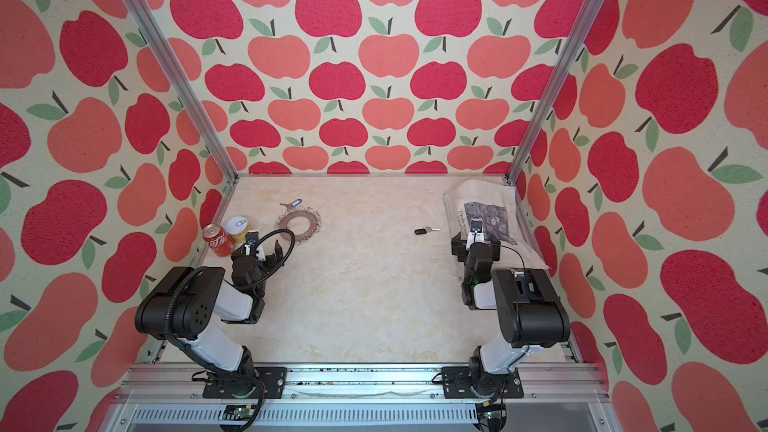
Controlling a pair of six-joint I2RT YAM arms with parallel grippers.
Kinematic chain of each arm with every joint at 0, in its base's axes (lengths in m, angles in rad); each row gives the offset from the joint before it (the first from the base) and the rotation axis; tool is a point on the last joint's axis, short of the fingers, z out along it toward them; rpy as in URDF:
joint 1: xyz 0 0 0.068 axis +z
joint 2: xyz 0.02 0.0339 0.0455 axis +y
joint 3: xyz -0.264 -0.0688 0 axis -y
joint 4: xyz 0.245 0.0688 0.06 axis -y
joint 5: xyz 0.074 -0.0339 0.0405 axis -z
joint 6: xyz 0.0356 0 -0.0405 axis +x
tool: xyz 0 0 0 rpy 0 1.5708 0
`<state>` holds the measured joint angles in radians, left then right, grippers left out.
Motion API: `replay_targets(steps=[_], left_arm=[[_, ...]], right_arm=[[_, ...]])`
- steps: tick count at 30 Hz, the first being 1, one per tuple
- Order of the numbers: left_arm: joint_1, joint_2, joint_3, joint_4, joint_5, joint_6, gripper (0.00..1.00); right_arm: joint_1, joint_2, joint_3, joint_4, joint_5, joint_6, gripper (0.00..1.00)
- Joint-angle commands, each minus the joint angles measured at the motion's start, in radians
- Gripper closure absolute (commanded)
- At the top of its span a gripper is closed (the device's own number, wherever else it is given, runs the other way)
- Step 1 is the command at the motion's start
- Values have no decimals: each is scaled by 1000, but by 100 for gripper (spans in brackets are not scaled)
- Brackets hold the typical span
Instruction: Put the keys on the keyring
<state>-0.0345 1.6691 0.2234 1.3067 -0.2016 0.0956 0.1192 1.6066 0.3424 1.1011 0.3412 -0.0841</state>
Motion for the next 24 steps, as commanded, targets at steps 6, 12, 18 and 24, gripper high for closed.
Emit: replay_targets(steps=[6,12,18,24], left_arm=[[10,-14,25,-45,-6,-13,1],[23,-26,52,-110,13,-24,1],[47,-42,77,-199,62,-42,3],[45,-44,76,-193,77,-36,1]], right_arm=[[-4,-7,5,-52,-17,34,1],[-4,-8,4,-52,-16,35,1],[-5,-8,7,-52,-18,35,1],[-4,-8,6,-52,-17,33,1]])
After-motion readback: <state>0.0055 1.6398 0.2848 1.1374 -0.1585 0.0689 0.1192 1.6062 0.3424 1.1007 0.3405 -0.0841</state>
